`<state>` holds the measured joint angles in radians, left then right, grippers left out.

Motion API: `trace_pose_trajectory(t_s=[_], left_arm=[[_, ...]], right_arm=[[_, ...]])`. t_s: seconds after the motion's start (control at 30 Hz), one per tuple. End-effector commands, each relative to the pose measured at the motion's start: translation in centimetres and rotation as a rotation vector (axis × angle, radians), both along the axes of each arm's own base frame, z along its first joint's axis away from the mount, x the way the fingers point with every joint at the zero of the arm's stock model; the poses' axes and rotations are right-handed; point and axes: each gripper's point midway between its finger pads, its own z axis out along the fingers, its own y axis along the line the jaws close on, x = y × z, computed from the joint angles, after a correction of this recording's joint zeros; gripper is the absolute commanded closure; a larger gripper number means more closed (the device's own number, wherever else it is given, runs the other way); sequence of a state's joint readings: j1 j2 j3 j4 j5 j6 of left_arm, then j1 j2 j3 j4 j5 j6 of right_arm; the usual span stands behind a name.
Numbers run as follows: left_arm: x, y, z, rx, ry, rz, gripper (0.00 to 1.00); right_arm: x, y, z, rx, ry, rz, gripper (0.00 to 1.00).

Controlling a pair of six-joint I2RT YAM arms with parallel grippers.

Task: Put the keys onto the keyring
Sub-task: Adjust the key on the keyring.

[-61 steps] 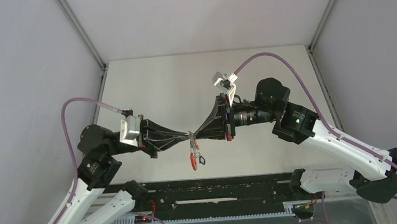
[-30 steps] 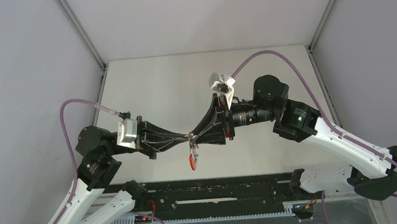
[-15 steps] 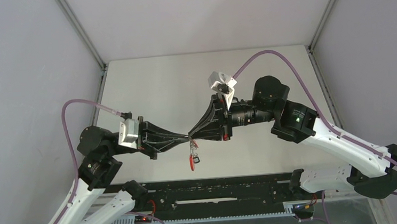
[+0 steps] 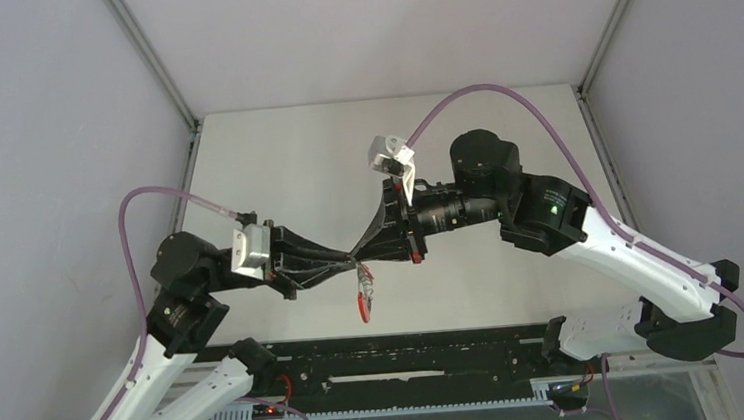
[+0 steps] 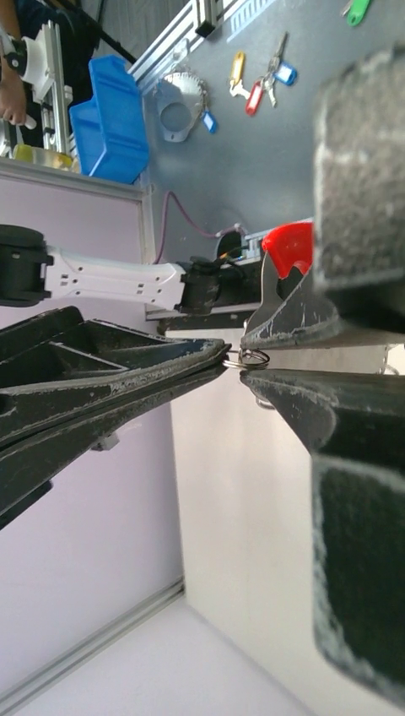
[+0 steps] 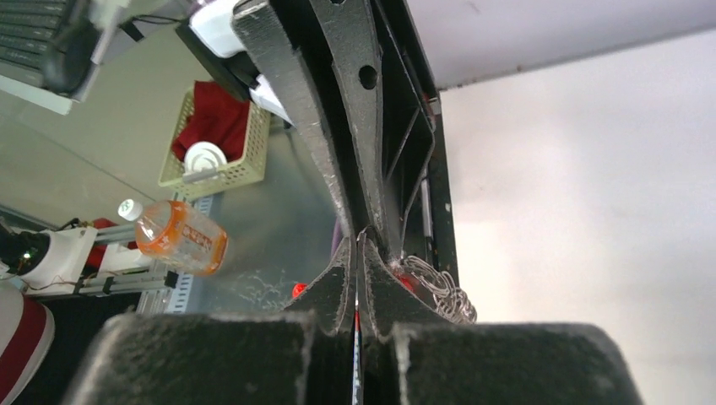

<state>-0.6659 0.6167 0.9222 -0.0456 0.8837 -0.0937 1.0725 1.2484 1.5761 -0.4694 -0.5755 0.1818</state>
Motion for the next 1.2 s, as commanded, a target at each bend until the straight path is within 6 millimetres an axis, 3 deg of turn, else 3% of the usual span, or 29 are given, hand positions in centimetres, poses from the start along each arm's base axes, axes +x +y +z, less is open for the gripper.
trace_pose_trajectory(t_s=[0.0, 0.13, 0.23, 0.33, 0.47, 0.63, 0.73, 1.0, 1.17], left_arm=[[0.1, 0.4, -1.2, 0.07, -0.022, 0.015, 0.81], [0.2, 0.3, -1.4, 0.078, -0.012, 0.019, 0.82], [0.0, 0.3, -1.8, 0.094, 0.002, 0.006, 0.67], [-0.4, 0.4, -2.7, 0.143, -0.005, -0.02, 0.61], [-0.4, 0.4, -3.4, 0.181, -0.004, -0.033, 0.65], [-0.1, 0.3, -3.1, 0.179, -0.014, -0.027, 0.81], [-0.2, 0.3, -2.8, 0.17, -0.018, -0.027, 0.83], [-1.4, 0.8, -3.5, 0.195, -0.036, -0.076, 0.76], [-1.8, 1.0, -4.2, 0.22, -0.043, -0.094, 0.66]], right_arm=[[0.0, -0.9, -1.0, -0.1, -0.012, -0.027, 1.0], [-0.4, -0.7, -1.7, -0.133, 0.002, -0.025, 1.0], [-0.2, -0.7, -1.9, -0.152, -0.012, -0.04, 1.0], [0.0, -1.0, -2.2, -0.188, -0.017, -0.053, 1.0], [-0.2, -0.8, -2.5, -0.215, -0.017, -0.038, 1.0], [-0.2, -0.3, -3.1, -0.261, -0.02, -0.031, 1.0], [0.0, -0.1, -3.3, -0.275, -0.02, -0.042, 1.0], [0.4, -0.1, -3.7, -0.297, -0.023, -0.059, 1.0], [0.3, 0.0, -3.8, -0.3, -0.017, -0.051, 1.0]])
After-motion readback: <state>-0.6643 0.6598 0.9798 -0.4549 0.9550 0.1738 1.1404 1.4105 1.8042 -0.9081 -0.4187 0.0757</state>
